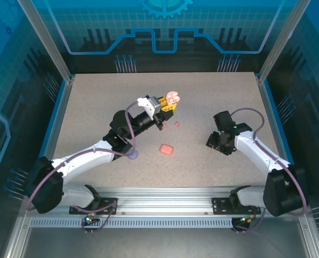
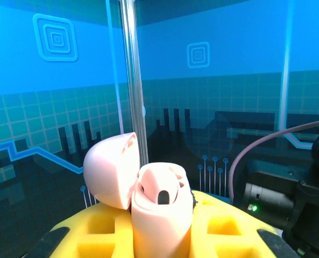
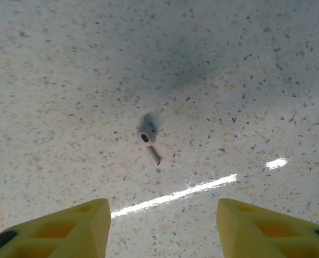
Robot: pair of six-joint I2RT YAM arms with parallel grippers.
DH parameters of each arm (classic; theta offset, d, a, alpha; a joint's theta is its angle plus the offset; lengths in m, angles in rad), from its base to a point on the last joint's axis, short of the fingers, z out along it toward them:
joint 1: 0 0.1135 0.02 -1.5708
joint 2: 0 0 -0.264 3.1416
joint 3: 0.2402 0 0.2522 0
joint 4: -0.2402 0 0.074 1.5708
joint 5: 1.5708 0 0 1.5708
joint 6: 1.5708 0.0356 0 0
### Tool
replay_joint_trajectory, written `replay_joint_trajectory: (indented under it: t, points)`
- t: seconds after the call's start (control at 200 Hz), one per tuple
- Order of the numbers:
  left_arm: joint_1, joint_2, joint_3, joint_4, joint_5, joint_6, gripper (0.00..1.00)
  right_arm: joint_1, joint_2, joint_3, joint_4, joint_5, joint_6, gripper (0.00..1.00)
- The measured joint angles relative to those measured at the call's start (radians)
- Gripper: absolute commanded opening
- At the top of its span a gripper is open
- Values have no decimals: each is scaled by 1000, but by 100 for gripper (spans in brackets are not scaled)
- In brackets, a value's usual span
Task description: Insert the wireless bluetooth earbuds into the charging case
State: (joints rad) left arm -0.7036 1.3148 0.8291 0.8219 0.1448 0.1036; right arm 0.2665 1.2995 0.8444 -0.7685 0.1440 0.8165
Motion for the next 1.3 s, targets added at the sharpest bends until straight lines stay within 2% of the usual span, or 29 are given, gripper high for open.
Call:
replay_joint_trajectory:
  t: [0.525, 1.015, 1.296]
  points:
    - [0, -29, -28, -5, -7, 0, 0, 4, 276, 20, 133, -20, -95, 40]
    - [0, -28, -28, -6, -10, 1, 0, 3, 317, 46, 168, -21, -129, 33]
    - [0, -26, -28, -8, -10, 1, 0, 3, 317, 46, 167, -24, -138, 33]
